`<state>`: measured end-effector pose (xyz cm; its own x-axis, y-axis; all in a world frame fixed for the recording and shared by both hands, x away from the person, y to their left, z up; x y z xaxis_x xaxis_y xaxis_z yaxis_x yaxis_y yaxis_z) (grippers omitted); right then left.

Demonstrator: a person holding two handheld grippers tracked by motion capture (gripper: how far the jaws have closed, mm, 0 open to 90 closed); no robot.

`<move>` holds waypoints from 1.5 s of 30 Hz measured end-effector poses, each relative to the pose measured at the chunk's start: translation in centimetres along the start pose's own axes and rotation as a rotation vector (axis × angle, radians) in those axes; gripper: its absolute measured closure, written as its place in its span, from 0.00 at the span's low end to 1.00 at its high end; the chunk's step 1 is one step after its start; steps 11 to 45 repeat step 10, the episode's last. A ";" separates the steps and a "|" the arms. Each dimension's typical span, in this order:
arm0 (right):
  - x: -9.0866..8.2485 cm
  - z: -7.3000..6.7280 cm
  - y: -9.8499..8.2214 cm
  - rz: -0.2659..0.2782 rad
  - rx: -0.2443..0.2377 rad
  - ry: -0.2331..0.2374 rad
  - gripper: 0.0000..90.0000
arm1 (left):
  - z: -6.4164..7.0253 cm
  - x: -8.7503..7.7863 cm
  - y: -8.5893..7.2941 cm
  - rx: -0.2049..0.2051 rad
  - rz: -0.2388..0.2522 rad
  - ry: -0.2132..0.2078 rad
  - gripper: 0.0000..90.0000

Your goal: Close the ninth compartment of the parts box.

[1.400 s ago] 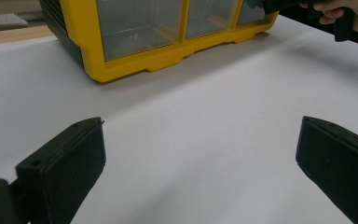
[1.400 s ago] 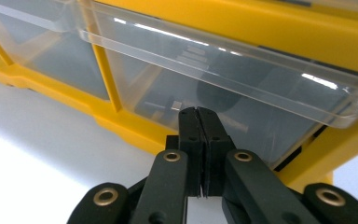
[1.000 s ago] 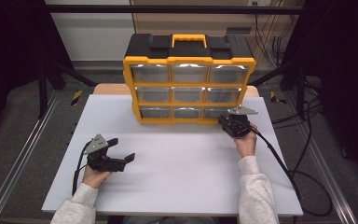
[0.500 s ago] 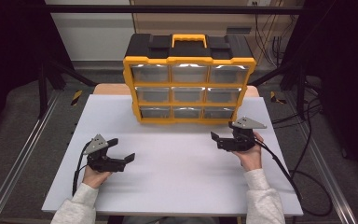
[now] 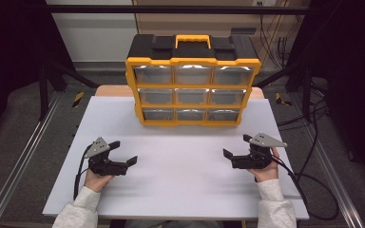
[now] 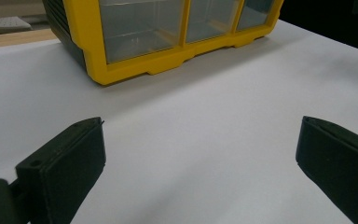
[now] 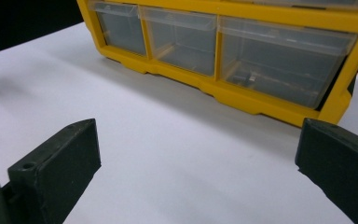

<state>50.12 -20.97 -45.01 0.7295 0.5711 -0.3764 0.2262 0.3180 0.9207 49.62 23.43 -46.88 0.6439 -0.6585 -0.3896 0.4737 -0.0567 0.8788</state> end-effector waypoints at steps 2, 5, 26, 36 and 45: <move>-0.3 0.1 -0.7 0.007 0.006 0.011 0.00 | 0.0 0.1 -0.1 0.003 -0.004 0.002 0.01; -0.7 0.0 -1.6 0.011 -0.005 0.025 0.00 | 0.1 0.0 -0.1 0.006 -0.005 0.001 0.01; -1.3 0.2 -2.5 0.010 -0.022 0.030 0.00 | 0.1 0.1 -0.2 0.004 -0.012 0.001 0.01; -1.3 0.2 -2.5 0.010 -0.022 0.030 0.00 | 0.1 0.1 -0.2 0.004 -0.012 0.001 0.01; -1.3 0.2 -2.5 0.010 -0.022 0.030 0.00 | 0.1 0.1 -0.2 0.004 -0.012 0.001 0.01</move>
Point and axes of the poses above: each handheld gripper's, and its own axes: x roughly forward along the jaws, y roughly out of its top, z roughly to its right, the point moved 4 cm from there along x, roughly forward along the jaws, and after that the axes turned 11 degrees about -x, right-handed, at the moved point
